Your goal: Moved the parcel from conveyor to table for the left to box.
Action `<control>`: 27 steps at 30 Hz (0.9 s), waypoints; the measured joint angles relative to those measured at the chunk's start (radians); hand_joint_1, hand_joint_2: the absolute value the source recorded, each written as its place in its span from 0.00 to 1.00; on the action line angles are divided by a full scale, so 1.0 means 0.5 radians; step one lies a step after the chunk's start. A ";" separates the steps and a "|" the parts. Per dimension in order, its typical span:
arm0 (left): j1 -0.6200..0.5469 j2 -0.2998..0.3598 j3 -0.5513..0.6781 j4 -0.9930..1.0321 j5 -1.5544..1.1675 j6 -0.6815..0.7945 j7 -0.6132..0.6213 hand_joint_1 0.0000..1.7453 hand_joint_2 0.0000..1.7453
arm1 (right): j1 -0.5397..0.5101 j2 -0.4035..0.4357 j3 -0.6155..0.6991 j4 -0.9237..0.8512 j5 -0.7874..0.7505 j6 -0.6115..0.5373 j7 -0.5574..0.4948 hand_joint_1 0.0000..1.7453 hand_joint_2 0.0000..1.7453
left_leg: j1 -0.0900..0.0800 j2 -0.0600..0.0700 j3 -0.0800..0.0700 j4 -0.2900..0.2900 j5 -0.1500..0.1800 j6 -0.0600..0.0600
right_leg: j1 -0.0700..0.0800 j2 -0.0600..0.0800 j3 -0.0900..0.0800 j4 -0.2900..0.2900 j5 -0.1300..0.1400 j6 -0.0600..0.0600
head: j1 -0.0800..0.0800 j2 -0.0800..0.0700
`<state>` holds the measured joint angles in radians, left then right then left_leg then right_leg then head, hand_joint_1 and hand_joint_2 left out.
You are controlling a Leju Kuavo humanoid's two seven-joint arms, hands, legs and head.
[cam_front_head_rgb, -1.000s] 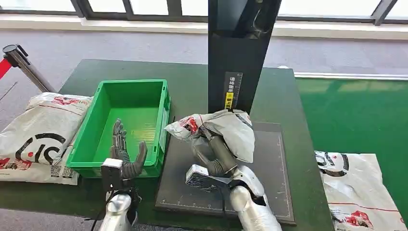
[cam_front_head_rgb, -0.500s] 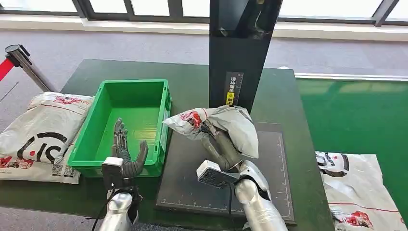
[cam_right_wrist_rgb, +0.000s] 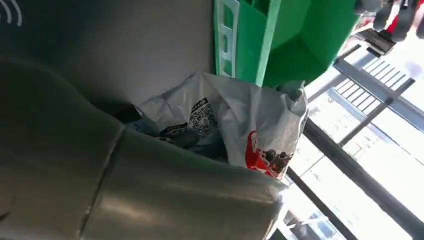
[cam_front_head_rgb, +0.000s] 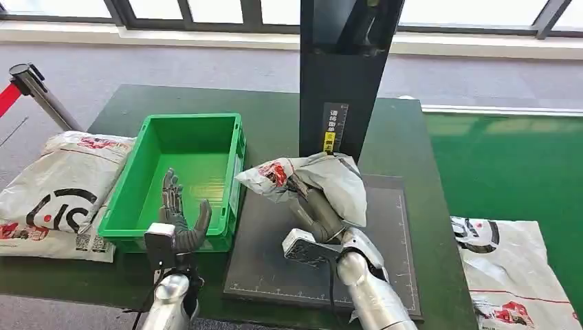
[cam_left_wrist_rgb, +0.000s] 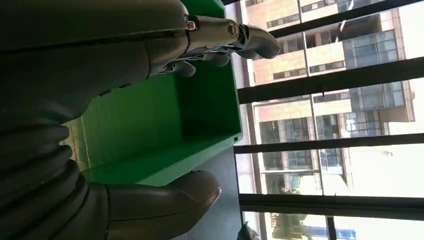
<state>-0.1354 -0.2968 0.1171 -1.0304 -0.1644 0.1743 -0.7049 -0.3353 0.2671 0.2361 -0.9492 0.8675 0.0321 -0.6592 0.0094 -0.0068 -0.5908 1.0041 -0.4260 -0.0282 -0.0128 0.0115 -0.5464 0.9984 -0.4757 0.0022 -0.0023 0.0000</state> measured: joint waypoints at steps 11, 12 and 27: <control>-0.014 0.002 0.000 0.014 0.043 0.009 0.001 0.00 1.00 | -0.036 -0.008 0.008 0.157 0.001 0.000 0.000 0.00 0.00 | 0.000 -0.003 0.000 0.000 0.002 0.000 | 0.000 -0.005 0.002 0.000 0.000 0.000 | 0.000 0.000; -0.014 0.003 0.000 0.014 0.046 0.009 0.001 0.00 1.00 | -0.032 -0.014 0.036 0.160 -0.073 0.008 -0.013 0.00 0.00 | 0.000 -0.003 0.000 0.000 0.002 0.000 | 0.000 -0.005 0.001 0.000 0.000 0.000 | 0.000 0.000; -0.026 0.002 -0.005 0.037 0.054 0.024 0.001 0.00 1.00 | -0.116 -0.050 0.137 0.276 -0.200 -0.143 0.066 0.00 0.00 | 0.000 -0.008 0.000 0.000 0.005 0.000 | 0.000 -0.009 0.001 0.000 0.001 -0.001 | -0.002 0.000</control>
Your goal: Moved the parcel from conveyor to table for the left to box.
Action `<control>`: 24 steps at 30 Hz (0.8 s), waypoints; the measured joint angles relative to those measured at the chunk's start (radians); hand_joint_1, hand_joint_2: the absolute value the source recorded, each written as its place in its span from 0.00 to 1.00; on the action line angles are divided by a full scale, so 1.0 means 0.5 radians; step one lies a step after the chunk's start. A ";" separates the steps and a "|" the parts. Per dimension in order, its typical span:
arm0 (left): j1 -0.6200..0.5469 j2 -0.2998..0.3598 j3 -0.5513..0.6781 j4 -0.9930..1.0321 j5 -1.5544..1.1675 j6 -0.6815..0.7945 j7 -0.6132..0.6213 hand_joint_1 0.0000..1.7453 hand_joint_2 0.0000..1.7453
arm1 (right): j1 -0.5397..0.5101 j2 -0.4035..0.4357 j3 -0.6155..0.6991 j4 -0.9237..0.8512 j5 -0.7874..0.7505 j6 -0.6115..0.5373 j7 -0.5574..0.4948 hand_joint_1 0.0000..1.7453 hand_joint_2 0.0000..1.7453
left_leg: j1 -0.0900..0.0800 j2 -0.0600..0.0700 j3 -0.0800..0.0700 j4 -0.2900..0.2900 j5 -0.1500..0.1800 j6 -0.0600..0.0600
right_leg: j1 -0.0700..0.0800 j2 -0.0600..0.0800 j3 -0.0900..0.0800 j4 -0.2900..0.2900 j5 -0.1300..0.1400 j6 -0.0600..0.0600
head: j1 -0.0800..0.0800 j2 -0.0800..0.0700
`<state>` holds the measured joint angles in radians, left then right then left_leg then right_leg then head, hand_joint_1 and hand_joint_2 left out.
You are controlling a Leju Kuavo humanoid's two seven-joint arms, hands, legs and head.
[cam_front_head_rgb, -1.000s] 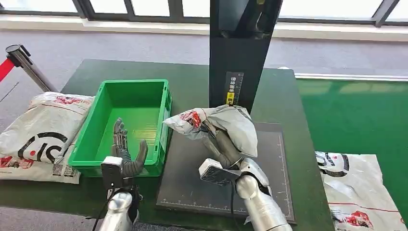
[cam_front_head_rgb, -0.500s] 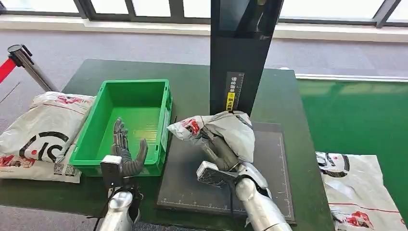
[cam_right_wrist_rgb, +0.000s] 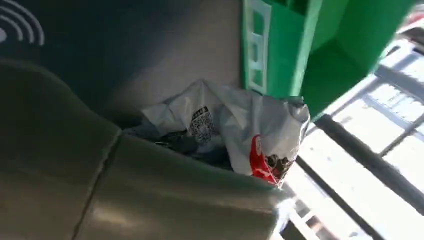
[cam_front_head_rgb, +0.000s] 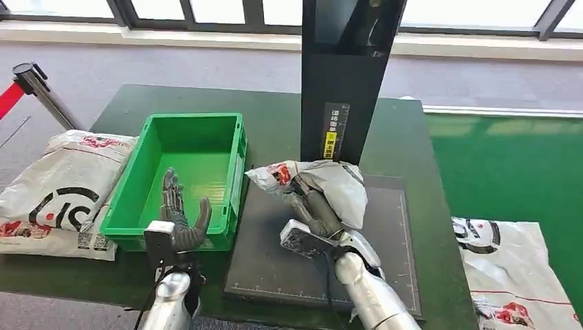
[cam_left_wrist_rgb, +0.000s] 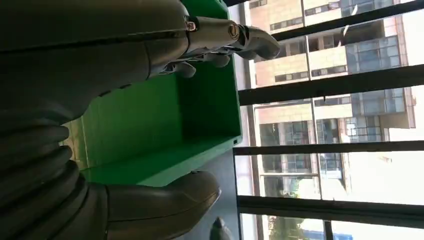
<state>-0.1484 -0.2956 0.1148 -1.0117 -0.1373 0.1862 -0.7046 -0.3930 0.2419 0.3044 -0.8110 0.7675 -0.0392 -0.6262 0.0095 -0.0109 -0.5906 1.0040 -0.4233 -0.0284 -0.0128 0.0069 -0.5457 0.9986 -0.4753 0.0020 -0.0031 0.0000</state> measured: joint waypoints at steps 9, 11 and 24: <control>-0.024 -0.003 0.000 0.036 -0.031 -0.028 0.000 0.00 1.00 | 0.076 -0.014 0.001 -0.112 -0.082 0.152 -0.143 0.00 0.00 | 0.000 -0.006 0.000 0.000 0.001 0.001 | 0.000 -0.005 0.003 0.000 -0.001 0.001 | 0.002 0.000; -0.026 -0.003 0.000 0.041 -0.033 -0.028 0.000 0.00 1.00 | 0.089 -0.014 0.001 -0.131 -0.092 0.158 -0.147 0.00 0.00 | 0.000 -0.008 0.000 0.000 0.001 0.001 | 0.000 -0.006 0.003 0.000 -0.001 0.001 | 0.002 0.000; -0.038 -0.004 0.000 0.053 -0.024 -0.030 0.000 0.00 1.00 | 0.114 -0.021 0.000 -0.196 0.075 0.071 0.121 0.00 0.00 | 0.000 -0.009 0.000 0.000 0.004 0.001 | -0.001 -0.006 0.004 0.000 0.001 0.002 | 0.000 0.000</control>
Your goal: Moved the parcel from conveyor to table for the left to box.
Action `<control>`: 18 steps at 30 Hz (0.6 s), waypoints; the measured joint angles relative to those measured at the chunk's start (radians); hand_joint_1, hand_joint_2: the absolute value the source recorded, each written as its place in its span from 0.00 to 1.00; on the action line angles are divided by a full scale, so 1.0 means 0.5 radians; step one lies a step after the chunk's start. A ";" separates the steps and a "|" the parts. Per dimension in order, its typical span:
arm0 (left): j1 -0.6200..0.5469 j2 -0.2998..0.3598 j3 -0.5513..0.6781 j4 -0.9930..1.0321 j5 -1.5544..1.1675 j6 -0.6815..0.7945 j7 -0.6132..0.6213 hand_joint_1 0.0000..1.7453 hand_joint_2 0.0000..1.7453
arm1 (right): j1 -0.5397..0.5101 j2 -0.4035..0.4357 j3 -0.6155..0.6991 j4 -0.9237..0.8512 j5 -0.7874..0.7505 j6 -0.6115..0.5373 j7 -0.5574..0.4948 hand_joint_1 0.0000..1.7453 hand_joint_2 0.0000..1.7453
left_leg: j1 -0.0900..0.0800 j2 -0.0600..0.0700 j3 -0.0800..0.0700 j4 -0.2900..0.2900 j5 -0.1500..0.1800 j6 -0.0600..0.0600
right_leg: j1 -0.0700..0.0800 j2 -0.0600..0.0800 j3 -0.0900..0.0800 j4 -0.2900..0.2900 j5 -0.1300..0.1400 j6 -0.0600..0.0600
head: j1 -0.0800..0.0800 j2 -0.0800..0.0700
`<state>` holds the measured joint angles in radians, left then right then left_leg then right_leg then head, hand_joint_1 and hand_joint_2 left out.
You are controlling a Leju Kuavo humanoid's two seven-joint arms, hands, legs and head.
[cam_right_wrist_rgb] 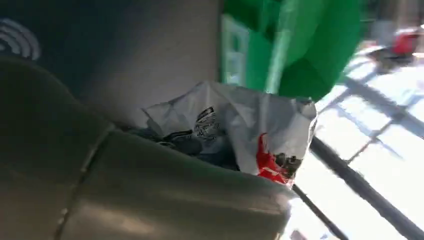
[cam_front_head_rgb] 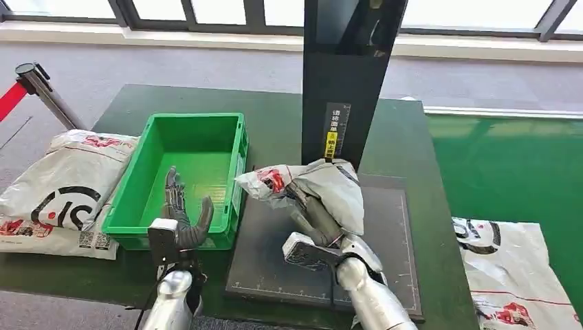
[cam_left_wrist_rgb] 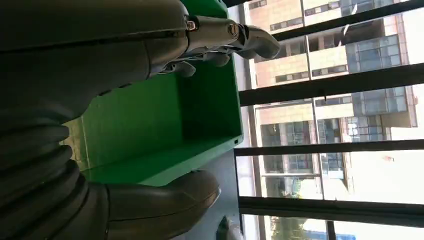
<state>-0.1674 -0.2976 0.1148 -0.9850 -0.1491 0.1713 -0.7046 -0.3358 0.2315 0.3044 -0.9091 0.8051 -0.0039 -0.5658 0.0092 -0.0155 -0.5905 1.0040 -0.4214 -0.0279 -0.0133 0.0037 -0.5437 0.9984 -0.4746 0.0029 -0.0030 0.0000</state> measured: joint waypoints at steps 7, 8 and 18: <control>-0.001 -0.001 -0.022 -0.043 0.000 -0.099 -0.001 0.00 1.00 | 0.008 -0.015 0.000 -0.050 -0.084 0.032 -0.085 0.00 0.00 | 0.000 -0.005 -0.002 0.000 0.001 0.001 | -0.001 -0.004 -0.001 0.000 0.000 0.000 | 0.001 0.000; 0.000 -0.001 -0.038 -0.066 0.002 -0.131 -0.001 0.00 1.00 | 0.001 -0.015 0.000 -0.041 -0.079 0.026 -0.076 0.00 0.00 | 0.000 -0.007 -0.004 0.000 0.002 0.002 | 0.000 -0.006 -0.003 0.000 0.000 0.000 | 0.001 0.000; -0.406 -0.002 -0.429 0.180 -0.512 0.210 0.004 0.00 1.00 | -0.165 0.032 -0.027 0.234 0.085 0.022 -0.189 0.00 0.00 | 0.000 -0.005 -0.039 0.003 0.017 0.003 | -0.004 -0.002 -0.035 0.001 0.018 0.006 | 0.001 0.000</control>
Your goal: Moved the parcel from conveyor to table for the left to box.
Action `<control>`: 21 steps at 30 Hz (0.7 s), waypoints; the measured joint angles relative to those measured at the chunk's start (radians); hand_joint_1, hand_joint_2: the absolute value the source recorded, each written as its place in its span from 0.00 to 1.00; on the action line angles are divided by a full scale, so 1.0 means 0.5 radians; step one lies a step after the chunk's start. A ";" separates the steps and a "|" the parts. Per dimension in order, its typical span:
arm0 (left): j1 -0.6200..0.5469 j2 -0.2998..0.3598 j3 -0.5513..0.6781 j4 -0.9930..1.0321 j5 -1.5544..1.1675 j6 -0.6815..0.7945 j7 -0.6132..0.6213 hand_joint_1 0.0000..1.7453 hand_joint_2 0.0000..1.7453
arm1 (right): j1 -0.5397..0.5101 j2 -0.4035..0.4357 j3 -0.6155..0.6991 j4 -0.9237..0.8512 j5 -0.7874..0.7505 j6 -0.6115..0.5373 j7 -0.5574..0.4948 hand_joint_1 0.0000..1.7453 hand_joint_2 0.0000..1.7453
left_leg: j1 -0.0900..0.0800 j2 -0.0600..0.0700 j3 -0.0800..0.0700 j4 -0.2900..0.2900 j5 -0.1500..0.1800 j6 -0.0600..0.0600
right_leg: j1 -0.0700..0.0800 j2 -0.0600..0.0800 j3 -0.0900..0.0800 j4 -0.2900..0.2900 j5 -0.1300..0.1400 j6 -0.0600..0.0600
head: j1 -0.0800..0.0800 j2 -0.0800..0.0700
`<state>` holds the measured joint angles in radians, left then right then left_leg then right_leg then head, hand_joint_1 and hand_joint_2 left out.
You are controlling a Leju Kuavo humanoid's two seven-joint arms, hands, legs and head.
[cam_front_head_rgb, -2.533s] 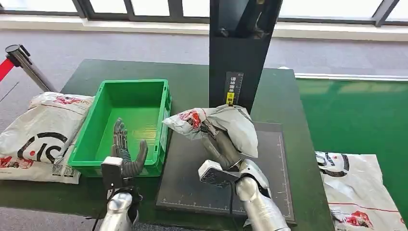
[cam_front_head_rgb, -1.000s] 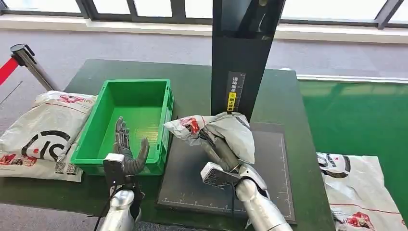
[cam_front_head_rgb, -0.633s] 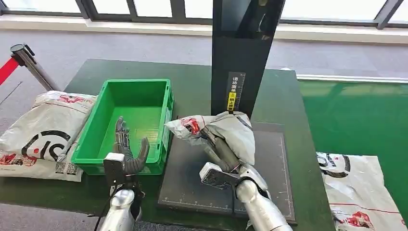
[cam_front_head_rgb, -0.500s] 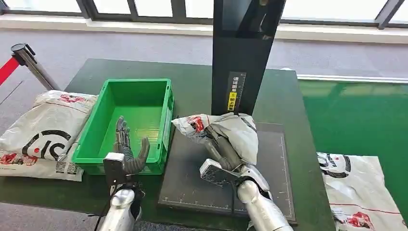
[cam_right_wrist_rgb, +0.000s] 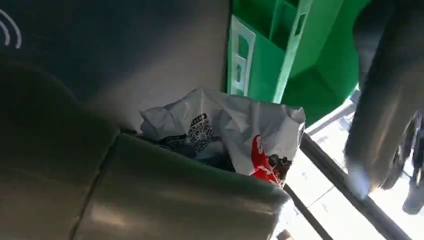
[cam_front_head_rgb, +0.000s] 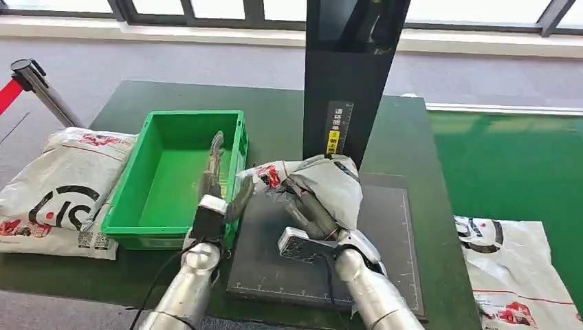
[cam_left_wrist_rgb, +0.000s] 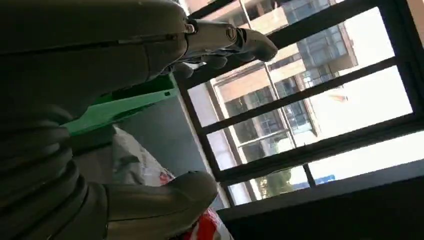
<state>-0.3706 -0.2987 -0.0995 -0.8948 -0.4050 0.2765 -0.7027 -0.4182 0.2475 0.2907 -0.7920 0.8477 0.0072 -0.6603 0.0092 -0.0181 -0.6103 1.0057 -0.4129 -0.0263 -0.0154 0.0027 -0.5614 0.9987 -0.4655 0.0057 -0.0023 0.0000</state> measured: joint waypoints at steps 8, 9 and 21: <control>-0.360 -0.020 -0.015 0.552 -0.138 0.004 0.039 0.00 1.00 | -0.079 0.018 -0.032 0.205 0.090 -0.075 0.047 0.00 0.00 | 0.000 0.001 -0.004 0.000 -0.001 0.000 | 0.000 0.003 -0.005 0.000 0.000 0.000 | -0.001 0.000; -0.375 -0.020 -0.015 0.592 -0.144 0.005 0.035 0.00 1.00 | -0.083 0.018 -0.032 0.220 0.098 -0.081 0.047 0.00 0.00 | 0.000 0.001 -0.004 0.000 -0.001 0.000 | 0.000 0.003 -0.005 0.000 0.000 0.000 | -0.001 0.000; -0.448 -0.021 -0.015 0.802 -0.154 0.005 0.025 0.00 1.00 | -0.098 0.021 -0.036 0.318 0.103 -0.092 0.047 0.00 0.00 | 0.000 0.002 -0.009 0.000 -0.001 0.000 | 0.000 0.003 -0.010 0.000 0.000 0.000 | -0.001 0.000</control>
<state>-0.5947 -0.3090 -0.1072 -0.4940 -0.4818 0.2789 -0.6901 -0.4672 0.2583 0.2728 -0.6333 0.8991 -0.0389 -0.6371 0.0091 -0.0169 -0.6149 1.0057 -0.4136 -0.0262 -0.0152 0.0044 -0.5664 0.9987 -0.4657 0.0058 -0.0026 0.0000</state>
